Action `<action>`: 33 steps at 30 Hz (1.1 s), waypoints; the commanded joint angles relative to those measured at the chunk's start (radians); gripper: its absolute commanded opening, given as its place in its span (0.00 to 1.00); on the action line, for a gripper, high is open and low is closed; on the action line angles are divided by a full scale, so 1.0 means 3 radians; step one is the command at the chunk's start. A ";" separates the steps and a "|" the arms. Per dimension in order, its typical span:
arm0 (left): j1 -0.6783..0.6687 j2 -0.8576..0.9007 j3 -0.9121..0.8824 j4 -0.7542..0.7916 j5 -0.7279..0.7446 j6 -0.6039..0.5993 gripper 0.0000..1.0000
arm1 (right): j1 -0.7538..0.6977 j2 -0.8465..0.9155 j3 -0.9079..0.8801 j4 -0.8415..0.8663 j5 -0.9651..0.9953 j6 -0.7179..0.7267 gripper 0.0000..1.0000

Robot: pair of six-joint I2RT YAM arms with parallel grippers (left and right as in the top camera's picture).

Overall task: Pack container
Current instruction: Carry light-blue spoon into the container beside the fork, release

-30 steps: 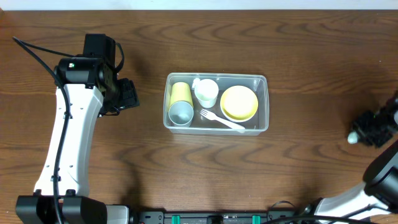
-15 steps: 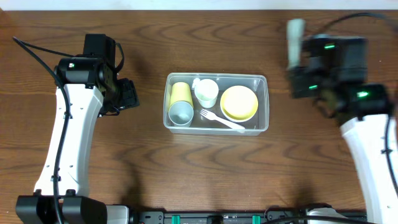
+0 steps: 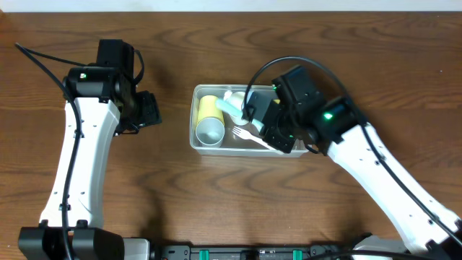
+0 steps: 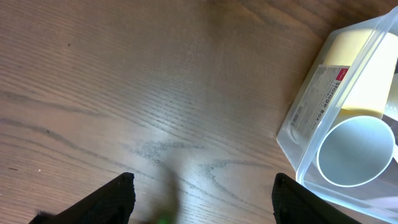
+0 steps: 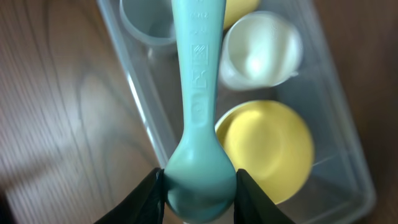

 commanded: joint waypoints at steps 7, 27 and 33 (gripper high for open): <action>0.0020 0.0009 -0.0013 -0.0010 -0.0015 0.0018 0.71 | -0.0060 0.0375 0.0003 -0.0034 0.0066 -0.0273 0.07; 0.0020 0.0009 -0.0013 -0.0009 -0.0015 0.0018 0.71 | -0.0072 0.0426 0.0003 -0.0052 0.0112 -0.0270 0.52; 0.0020 0.0009 -0.0013 -0.0009 -0.0015 0.0018 0.71 | -0.0072 0.0426 0.0003 -0.0050 0.0113 -0.0270 0.53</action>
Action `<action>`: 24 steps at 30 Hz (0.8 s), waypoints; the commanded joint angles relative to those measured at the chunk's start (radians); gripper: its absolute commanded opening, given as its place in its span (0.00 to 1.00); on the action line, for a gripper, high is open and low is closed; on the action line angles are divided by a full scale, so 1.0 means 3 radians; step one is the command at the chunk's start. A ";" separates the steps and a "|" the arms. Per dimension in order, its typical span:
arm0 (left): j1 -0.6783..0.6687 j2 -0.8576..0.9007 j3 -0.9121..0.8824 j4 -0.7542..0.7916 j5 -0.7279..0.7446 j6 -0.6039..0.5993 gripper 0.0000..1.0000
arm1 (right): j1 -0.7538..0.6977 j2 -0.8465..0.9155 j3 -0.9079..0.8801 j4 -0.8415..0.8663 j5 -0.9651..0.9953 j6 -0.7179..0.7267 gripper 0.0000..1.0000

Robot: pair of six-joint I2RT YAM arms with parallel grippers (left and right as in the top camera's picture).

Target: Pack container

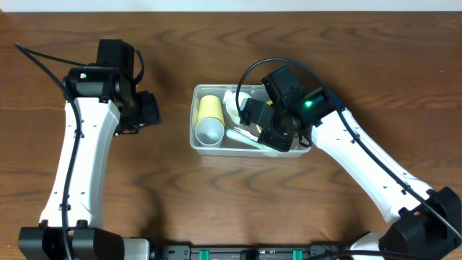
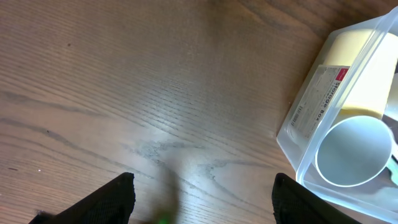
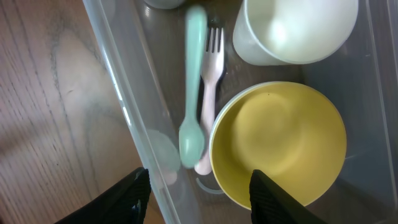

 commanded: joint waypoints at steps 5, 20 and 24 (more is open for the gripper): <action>0.0020 0.0009 -0.0013 -0.0009 -0.0014 0.0018 0.71 | -0.0028 0.0023 0.0003 0.0023 0.0094 -0.0022 0.49; 0.0003 0.0008 -0.0011 0.0231 -0.0014 0.0200 0.72 | -0.0804 -0.0268 0.0004 0.0982 0.0823 0.2640 0.74; -0.0097 0.0009 -0.0011 0.0537 -0.0014 0.0493 0.72 | -0.1240 -0.0314 0.0004 0.1148 0.0823 0.3136 0.99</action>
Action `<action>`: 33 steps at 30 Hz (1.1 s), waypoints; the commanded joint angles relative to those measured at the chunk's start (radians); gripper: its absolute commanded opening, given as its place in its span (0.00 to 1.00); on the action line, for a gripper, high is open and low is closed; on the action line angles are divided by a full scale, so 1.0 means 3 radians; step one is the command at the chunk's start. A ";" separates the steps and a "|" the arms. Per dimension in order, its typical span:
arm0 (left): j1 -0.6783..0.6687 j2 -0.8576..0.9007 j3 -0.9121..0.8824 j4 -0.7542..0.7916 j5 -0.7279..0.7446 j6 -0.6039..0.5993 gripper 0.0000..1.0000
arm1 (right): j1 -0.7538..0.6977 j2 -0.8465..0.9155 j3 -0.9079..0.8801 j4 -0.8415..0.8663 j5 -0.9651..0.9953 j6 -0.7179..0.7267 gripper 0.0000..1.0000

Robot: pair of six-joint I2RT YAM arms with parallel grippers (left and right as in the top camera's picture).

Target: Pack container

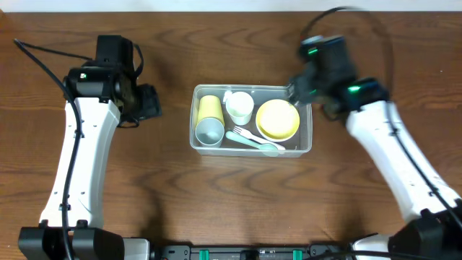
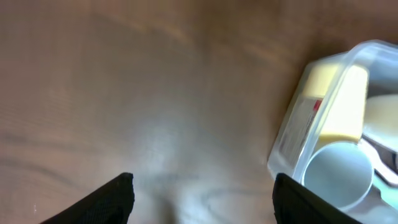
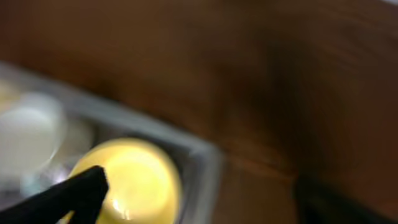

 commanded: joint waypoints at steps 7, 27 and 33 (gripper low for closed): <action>-0.0216 0.0009 -0.0011 0.0559 -0.0015 0.0586 0.98 | -0.0777 -0.0106 0.0009 0.0022 0.0084 0.0496 0.99; -0.0211 -0.1888 -0.0710 0.0324 0.0189 0.0612 0.98 | -0.0952 -0.2187 -0.1030 -0.0740 0.0121 0.0741 0.99; -0.0211 -0.3188 -0.1474 0.0374 0.0187 0.0451 0.99 | -0.0900 -0.3277 -0.1687 -0.0969 0.0121 0.0707 0.99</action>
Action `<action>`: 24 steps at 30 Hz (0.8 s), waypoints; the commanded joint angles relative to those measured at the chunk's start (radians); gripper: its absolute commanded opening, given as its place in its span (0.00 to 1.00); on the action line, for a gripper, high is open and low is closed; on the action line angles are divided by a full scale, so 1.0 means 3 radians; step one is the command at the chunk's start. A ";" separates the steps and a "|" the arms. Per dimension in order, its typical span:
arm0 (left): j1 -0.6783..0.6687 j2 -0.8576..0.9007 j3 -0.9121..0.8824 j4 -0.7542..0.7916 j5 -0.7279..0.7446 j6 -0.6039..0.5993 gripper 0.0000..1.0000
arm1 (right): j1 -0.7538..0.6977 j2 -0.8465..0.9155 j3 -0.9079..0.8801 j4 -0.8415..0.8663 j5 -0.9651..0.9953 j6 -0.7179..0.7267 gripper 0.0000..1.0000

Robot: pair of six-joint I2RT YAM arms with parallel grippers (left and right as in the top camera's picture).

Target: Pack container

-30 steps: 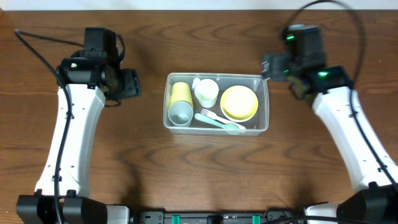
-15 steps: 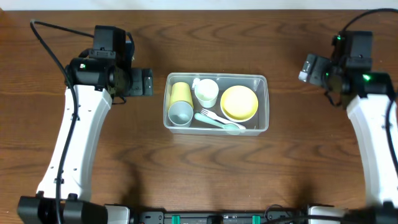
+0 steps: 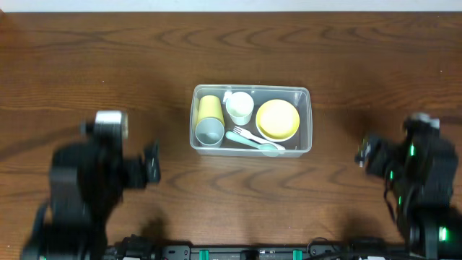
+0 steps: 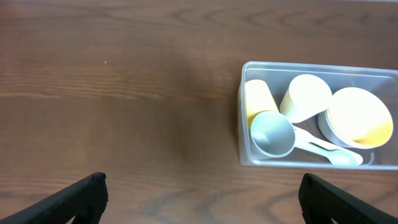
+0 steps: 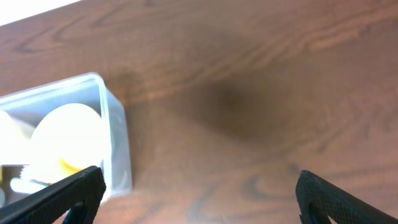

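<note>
A clear plastic container (image 3: 309,119) sits mid-table. It holds a yellow cup (image 3: 209,106) and a grey cup (image 3: 210,131) lying on their sides, a white cup (image 3: 240,107), a yellow bowl (image 3: 278,119), a white fork (image 3: 242,133) and a teal spoon (image 3: 261,145). My left gripper (image 3: 153,166) is open and empty near the front left, well away from the container (image 4: 311,65). At the front right my right gripper (image 3: 363,153) is open too, with the container's wall (image 5: 118,149) far to its left.
Brown wooden table (image 3: 86,65) all round the container. Both arm bodies sit low near the front edge, the left one (image 3: 90,184) and the right one (image 3: 426,180).
Both arms have drawn back from the container to the front corners, the left arm from its left side and the right arm from behind its right end. The container's contents are unchanged.
My right gripper was shut on the teal spoon over the container. Then the spoon lay inside beside the fork and the gripper was open. Then the right arm was up behind the container. Now both arms rest far back, open and empty.
</note>
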 commanded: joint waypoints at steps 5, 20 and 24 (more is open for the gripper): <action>0.0008 -0.1143 -0.0595 0.0019 0.0036 -0.0284 0.98 | 0.0046 -0.0999 -0.0497 -0.0167 0.0023 0.0058 0.99; 0.0008 -0.1395 -0.0631 0.0004 0.0036 -0.0282 0.98 | 0.0046 -0.1094 -0.0542 -0.0181 -0.0006 0.0057 0.99; 0.0008 -0.1395 -0.0631 0.0004 0.0036 -0.0282 0.98 | 0.0047 -0.1094 -0.0542 -0.0212 -0.0005 0.0056 0.99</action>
